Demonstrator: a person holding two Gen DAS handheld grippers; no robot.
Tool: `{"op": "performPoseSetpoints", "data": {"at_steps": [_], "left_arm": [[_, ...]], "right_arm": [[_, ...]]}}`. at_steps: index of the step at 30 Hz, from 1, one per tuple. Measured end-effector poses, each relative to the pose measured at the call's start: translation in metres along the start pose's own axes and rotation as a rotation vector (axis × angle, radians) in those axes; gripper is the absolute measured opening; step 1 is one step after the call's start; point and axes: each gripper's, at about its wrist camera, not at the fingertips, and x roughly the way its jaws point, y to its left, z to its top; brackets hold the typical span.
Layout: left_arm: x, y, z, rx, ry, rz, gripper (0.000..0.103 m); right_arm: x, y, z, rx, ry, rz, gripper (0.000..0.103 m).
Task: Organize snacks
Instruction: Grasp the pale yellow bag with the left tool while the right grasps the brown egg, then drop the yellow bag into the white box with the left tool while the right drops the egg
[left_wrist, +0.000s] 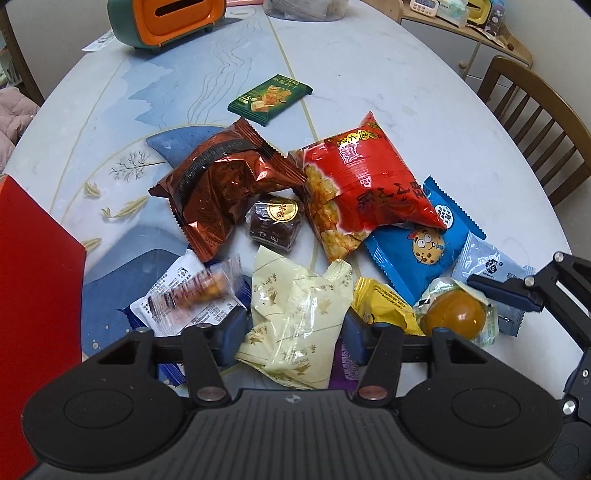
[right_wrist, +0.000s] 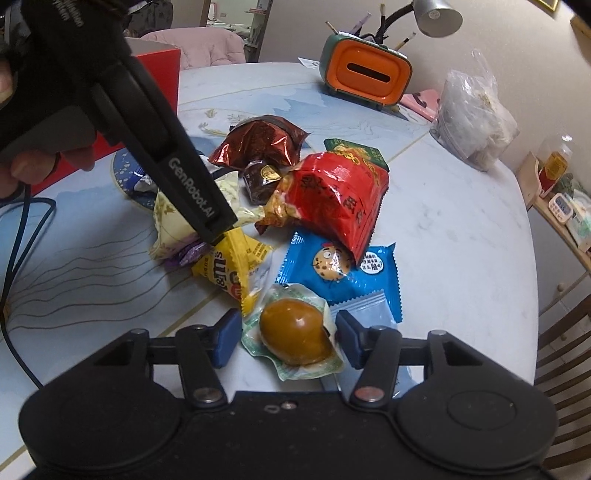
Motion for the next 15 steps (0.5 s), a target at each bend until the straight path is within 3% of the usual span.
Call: {"op": "performPoseSetpoints", "data": {"at_steps": [2, 5, 15], "left_arm": [[-0.001, 0.001, 0.0, -0.008, -0.001, -0.003, 0.044], [-0.003, 0.001, -0.002, -0.012, 0.0, 0.002, 0.039], [-0.025, 0.007, -0.022, -0.079, -0.023, 0.003, 0.036]], "right_arm": [[-0.002, 0.001, 0.0, 0.002, -0.005, -0.009, 0.044], [-0.005, 0.0, -0.001, 0.039, -0.002, -0.007, 0.043], [-0.022, 0.002, -0.008, 0.114, -0.001, -0.002, 0.043]]}}
